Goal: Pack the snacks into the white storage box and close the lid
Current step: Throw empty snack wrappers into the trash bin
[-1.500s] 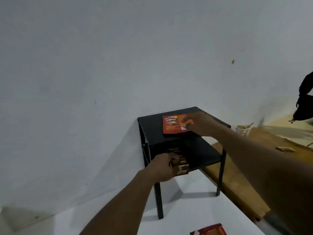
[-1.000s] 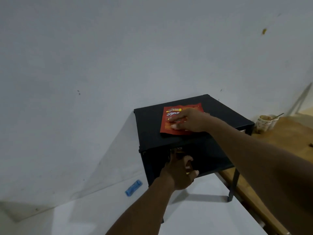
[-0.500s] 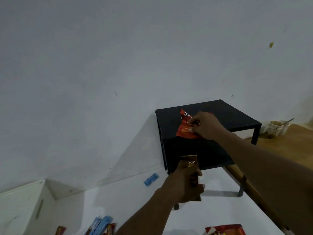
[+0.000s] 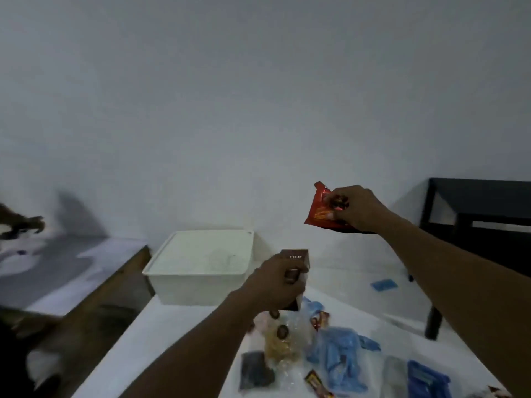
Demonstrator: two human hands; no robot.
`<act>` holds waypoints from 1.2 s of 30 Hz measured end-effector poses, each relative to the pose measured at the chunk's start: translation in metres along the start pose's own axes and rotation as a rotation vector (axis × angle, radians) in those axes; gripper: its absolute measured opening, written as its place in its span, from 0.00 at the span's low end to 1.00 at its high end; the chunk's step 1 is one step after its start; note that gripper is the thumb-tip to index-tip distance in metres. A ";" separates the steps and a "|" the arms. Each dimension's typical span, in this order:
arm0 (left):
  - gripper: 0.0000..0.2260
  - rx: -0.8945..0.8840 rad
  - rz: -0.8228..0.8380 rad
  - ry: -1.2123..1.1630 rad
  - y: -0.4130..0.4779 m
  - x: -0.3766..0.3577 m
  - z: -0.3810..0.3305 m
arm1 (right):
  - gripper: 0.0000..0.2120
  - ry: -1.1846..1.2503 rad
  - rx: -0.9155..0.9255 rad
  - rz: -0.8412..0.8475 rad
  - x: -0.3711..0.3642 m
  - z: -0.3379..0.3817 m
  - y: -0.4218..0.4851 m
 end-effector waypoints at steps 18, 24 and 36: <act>0.09 1.447 -0.670 -0.327 -0.566 0.079 0.277 | 0.14 0.480 0.454 1.193 -0.541 0.404 -0.230; 0.13 1.750 -0.710 -0.637 -0.658 -0.078 0.297 | 0.12 0.363 -0.043 1.520 -0.691 0.278 -0.357; 0.13 1.832 -0.873 -1.003 -0.754 -0.348 0.596 | 0.08 0.302 -0.580 1.406 -1.072 0.106 -0.443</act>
Point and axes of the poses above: each hand's wrist, its own y-axis towards the middle knuckle, its own x-axis out of the back of the hand, z = x × y, the point moved 8 cm from there along y, towards the middle knuckle, and after that the axes turned 4 degrees about y, right-handed, at the moved point
